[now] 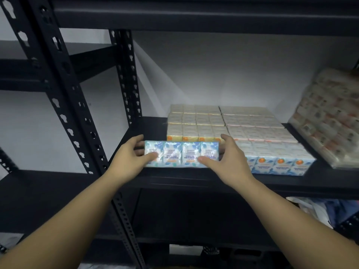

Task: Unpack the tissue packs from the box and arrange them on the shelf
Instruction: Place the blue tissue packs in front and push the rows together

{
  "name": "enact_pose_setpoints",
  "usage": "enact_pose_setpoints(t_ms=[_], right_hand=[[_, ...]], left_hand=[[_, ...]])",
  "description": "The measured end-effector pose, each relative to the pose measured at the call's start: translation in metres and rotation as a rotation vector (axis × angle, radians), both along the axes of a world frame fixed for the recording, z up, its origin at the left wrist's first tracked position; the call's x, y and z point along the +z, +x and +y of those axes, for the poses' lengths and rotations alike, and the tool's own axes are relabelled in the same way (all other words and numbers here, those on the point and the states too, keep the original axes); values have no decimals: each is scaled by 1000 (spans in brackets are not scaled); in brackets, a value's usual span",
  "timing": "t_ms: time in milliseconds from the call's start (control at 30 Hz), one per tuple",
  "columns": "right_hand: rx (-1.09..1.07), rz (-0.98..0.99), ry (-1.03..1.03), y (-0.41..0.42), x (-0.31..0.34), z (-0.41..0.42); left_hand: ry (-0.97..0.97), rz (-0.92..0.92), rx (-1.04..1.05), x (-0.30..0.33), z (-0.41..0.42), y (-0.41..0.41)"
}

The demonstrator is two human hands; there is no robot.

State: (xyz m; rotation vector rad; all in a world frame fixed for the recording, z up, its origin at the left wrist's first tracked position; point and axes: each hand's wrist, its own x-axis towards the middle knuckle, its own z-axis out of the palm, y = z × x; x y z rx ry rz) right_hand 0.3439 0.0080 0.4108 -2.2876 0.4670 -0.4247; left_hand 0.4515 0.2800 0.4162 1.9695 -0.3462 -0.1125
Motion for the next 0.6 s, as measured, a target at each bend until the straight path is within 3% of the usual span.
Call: enact_pose_setpoints(t_ms=[200,433,600], right_hand=[[-28,5,101,-4,-1,-5],[-14,76,59,0,1,-5],[-33,-75,142,-2,1,-1]], left_hand=[[-98,41,31,-9,0,-1],[238,66,48,5,-8,0],[48,-15,35,10,-8,1]])
